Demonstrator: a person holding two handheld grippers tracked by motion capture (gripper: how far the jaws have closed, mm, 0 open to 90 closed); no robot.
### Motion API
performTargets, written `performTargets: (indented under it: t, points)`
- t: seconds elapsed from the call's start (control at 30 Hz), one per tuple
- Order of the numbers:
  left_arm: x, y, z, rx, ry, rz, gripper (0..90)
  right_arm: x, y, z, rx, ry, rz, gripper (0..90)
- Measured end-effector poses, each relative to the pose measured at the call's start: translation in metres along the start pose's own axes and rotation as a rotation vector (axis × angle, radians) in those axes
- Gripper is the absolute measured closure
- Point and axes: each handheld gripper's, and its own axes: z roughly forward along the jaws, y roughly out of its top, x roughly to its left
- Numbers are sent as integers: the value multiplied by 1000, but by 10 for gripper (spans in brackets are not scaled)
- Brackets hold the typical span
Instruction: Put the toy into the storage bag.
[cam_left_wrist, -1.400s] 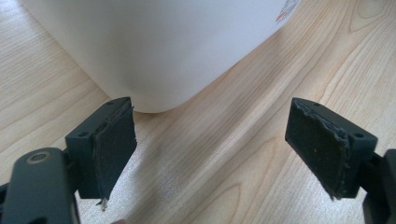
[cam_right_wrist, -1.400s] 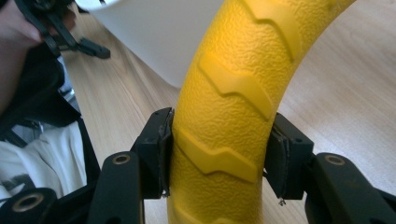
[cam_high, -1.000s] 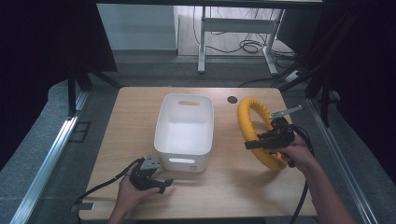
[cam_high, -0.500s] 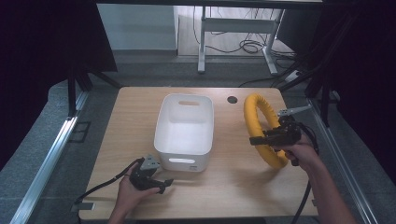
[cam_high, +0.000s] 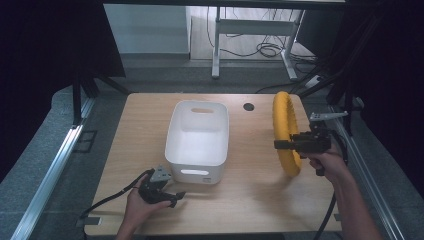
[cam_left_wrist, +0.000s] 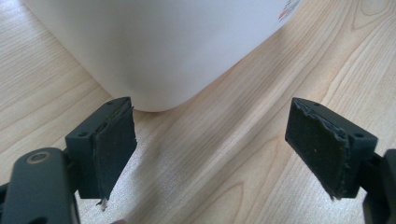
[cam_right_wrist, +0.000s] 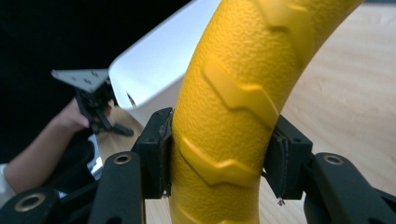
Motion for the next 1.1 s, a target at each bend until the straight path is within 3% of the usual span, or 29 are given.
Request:
performTargets:
  t: [0.3, 0.67, 0.83, 1.1]
  points:
    - [0, 0, -1, -1, 2, 6, 164, 19, 14, -6, -95, 46, -37, 491]
    - [0, 0, 0, 2, 1, 7, 164, 32, 24, 6, -130, 80, -51, 489]
    - [0, 0, 0, 1, 2, 6, 164, 39, 26, 12, -181, 83, -50, 487]
    - [0, 0, 0, 4, 0, 8, 163, 50, 25, 22, -286, 36, -38, 486]
